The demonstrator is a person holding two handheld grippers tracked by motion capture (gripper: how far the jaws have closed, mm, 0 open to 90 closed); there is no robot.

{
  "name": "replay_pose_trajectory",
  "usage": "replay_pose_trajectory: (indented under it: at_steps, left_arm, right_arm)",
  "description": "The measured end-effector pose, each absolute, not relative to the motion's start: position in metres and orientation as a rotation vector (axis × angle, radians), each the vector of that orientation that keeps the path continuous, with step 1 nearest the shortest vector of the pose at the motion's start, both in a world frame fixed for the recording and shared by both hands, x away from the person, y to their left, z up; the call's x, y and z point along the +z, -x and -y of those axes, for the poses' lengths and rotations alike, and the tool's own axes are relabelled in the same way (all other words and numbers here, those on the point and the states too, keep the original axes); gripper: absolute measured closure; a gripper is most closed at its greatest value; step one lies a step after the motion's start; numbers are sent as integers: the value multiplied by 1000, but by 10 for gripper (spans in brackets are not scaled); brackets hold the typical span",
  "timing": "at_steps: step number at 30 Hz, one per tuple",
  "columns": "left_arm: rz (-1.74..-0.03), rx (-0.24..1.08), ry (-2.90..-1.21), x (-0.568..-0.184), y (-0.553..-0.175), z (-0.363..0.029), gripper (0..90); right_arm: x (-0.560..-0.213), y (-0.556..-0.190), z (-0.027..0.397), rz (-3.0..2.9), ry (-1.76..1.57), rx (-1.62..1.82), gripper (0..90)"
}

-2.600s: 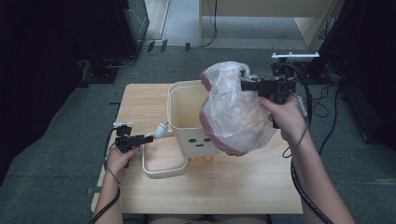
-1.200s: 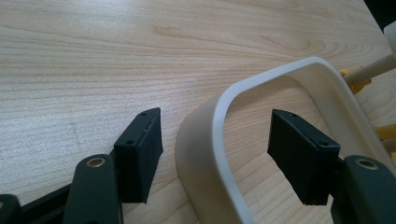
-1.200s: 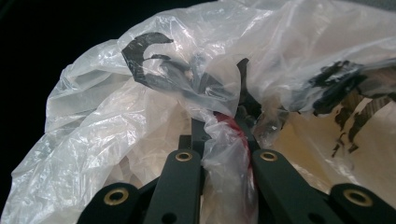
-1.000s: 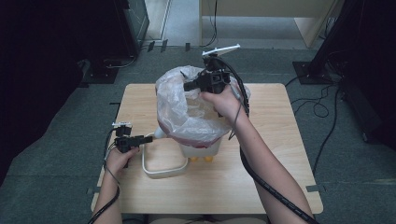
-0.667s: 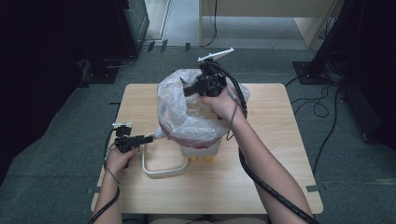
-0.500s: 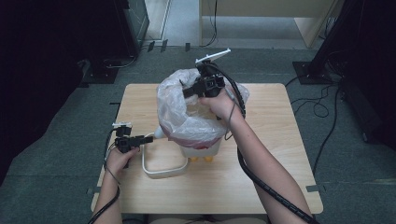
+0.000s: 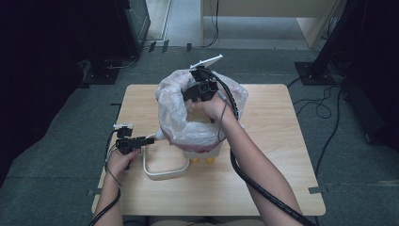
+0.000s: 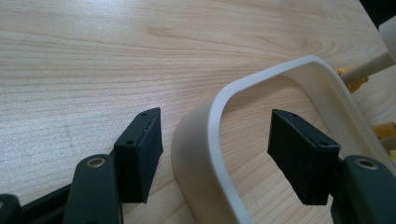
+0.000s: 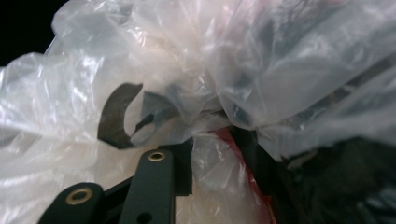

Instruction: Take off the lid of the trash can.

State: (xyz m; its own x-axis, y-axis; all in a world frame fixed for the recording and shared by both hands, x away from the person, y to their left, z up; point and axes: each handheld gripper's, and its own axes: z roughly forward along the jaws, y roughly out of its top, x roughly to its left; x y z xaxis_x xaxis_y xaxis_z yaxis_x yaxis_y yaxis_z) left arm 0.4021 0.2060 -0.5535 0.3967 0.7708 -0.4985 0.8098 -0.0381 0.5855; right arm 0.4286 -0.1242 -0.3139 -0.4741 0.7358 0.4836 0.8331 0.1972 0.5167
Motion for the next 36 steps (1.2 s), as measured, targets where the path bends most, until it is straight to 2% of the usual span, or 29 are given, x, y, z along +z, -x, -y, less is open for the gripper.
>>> replay_pose_trajectory:
  at_steps: [6, 9, 12, 16, 19, 26, 36]
  left_arm:
    - [-1367, -53, -1805, -554, -402, -206, 356]
    - [-1357, -49, -1811, -554, -402, -205, 356]
    - [-1354, -49, -1811, -554, -402, -205, 356]
    - [-1355, -50, -1810, -554, -402, -205, 356]
    - [-1354, -50, -1811, -554, -402, -205, 355]
    - [-1343, -44, -1812, -555, -401, -205, 356]
    - [-1340, -38, -1816, -555, -401, -205, 356]
  right_arm:
    - [-322, -430, 122, 2344, 1535, -1147, 543]
    - [-326, -431, 122, 2334, 1508, -1192, 447]
    - [-329, -431, 121, 2305, 1521, -1196, 412]
    - [-337, -432, 118, 2332, 1570, -1083, 309]
    - [-345, -431, 113, 2408, 1618, -970, 301]
    - [-343, -433, 114, 2358, 1614, -984, 298]
    - [-310, -427, 128, 2359, 1558, -1077, 298]
